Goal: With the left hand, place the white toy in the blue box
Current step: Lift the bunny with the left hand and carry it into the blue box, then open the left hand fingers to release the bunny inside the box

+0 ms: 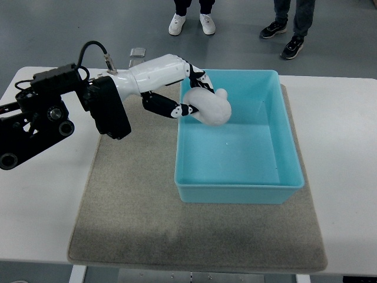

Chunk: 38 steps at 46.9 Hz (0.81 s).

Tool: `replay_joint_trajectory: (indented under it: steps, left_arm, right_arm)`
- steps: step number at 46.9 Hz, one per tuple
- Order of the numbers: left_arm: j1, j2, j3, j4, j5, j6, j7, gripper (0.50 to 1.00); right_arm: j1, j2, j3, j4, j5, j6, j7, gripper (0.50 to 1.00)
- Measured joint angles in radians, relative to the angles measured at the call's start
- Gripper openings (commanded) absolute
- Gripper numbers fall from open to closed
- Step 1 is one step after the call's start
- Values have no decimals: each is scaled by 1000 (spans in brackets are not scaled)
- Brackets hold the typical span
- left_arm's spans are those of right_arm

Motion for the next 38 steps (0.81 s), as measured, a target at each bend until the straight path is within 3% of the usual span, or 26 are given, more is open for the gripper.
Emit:
replay_joint_trajectory:
  steps: [16,19,23,25,26,38]
  left_arm:
    - [13,-96,146,35,1,1,0,510]
    - [19,-104,147,43,0,2,0,587]
    - [33,-112,147,56,-3,2,0,850]
    - [37,-118,147,62,-8,2,0,953]
    - [40,-120,147,64,-10,4,0,981]
    - [68,-120,143,69,-34,14,1,994]
  right_arm:
    - [0,0,0,0,0,0,0,936]
    - [0,0,0,0,0,0,0,936]
    - [0,0,0,0,0,0,0,936]
    - [0,0,0,0,0,0,0,936]
    - [0,0,0,0,0,0,0,936]
    - [0,0,0,0,0,0,0,936]
